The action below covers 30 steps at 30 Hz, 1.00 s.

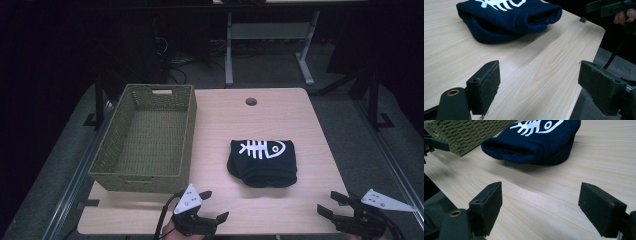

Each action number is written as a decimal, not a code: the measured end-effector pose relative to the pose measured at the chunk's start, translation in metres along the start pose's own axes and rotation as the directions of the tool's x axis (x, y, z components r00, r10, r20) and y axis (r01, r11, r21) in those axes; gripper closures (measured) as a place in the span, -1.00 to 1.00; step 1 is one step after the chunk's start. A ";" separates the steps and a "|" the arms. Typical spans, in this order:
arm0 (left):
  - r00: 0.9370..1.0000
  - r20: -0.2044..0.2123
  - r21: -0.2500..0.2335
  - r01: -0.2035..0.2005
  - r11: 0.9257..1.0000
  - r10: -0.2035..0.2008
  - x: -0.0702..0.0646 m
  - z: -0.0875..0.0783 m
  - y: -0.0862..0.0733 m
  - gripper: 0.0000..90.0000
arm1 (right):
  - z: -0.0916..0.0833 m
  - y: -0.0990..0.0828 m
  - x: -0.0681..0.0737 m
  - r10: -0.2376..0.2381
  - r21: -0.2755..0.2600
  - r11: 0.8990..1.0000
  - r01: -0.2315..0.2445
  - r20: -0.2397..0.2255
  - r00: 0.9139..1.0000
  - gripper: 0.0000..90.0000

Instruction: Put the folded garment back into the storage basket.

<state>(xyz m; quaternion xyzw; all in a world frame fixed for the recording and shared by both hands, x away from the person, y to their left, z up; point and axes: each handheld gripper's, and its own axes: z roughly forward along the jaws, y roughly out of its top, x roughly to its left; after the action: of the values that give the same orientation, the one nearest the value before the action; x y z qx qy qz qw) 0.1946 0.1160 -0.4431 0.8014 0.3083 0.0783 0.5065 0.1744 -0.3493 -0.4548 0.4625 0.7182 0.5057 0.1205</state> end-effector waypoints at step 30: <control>1.000 0.003 0.025 0.015 1.000 -0.016 0.016 0.048 0.042 -0.63 | 0.028 0.058 -0.009 -0.019 0.106 0.994 0.027 -0.068 0.997 -0.65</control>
<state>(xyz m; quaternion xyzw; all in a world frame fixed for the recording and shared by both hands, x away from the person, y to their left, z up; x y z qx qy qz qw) 0.2457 0.0759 -0.4324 0.8055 0.3146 0.0691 0.4974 0.2289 -0.3352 -0.4215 0.4426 0.7533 0.4803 0.0771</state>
